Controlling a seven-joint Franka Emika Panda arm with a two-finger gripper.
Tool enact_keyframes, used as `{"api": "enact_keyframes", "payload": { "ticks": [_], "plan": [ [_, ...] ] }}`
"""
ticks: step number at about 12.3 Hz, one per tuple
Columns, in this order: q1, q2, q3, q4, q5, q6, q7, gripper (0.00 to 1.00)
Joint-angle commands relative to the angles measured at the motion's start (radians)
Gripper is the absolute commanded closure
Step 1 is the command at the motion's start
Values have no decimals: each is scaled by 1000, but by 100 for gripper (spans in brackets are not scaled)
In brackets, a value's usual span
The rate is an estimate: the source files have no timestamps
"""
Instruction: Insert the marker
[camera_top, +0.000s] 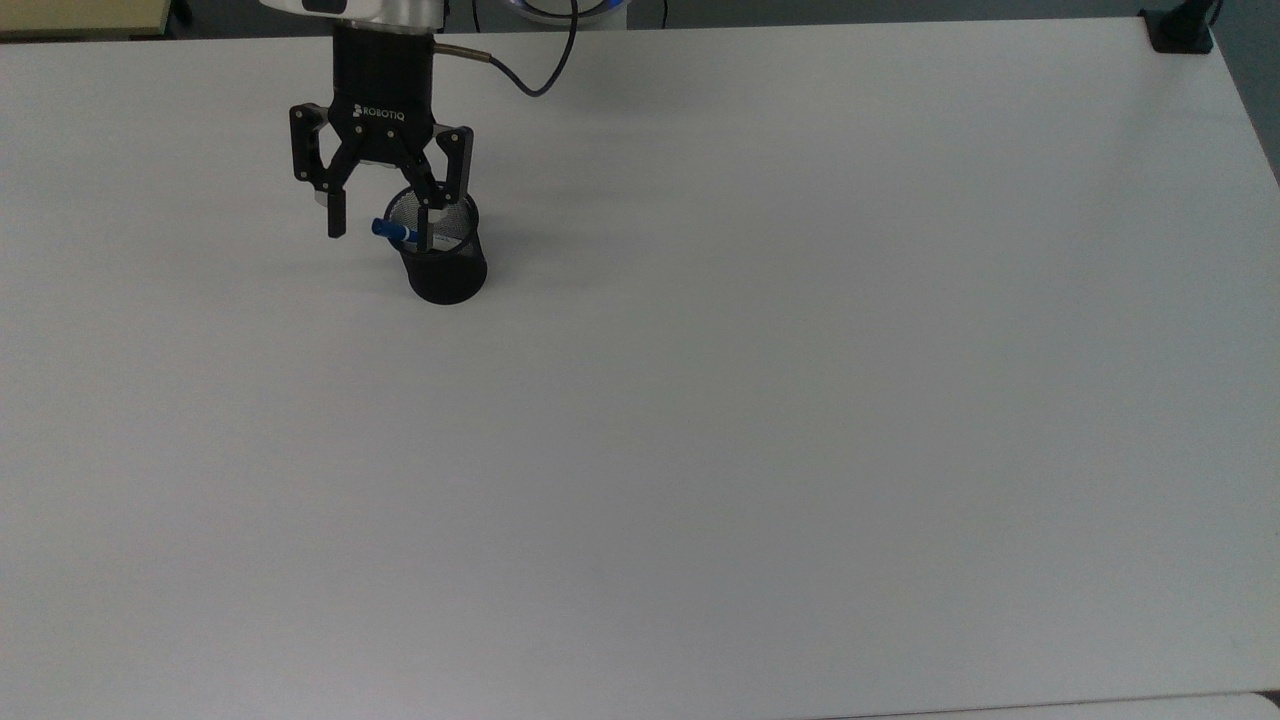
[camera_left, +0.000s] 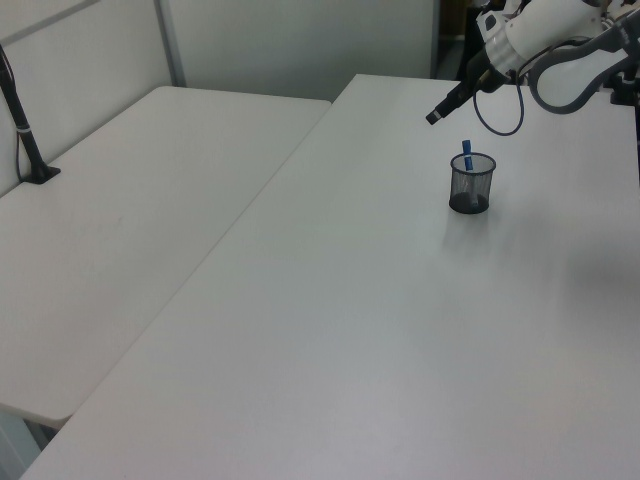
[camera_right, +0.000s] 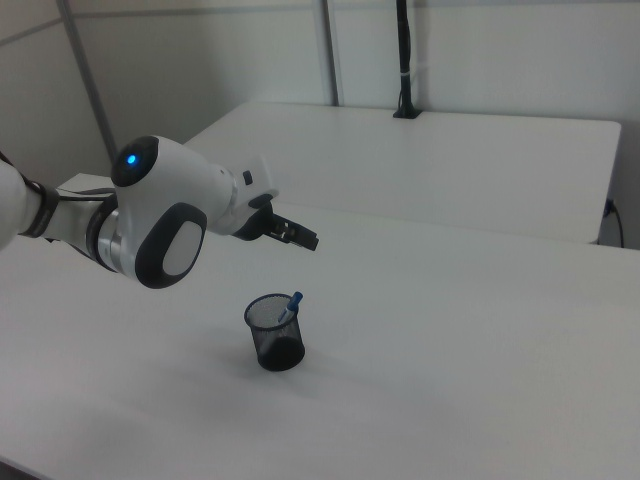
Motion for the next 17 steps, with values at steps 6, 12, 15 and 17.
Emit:
{"api": "enact_keyframes", "payload": {
  "ticks": [6, 12, 15, 17],
  "plan": [
    [2, -50, -1, 523, 33, -1045, 42, 0],
    [19, 4, 9, 715, 63, -1429, 45, 0],
    [51, 55, -4, 757, 54, -1391, 75, 0],
    [55, 69, -6, 758, 41, -1365, 49, 0]
  ]
}}
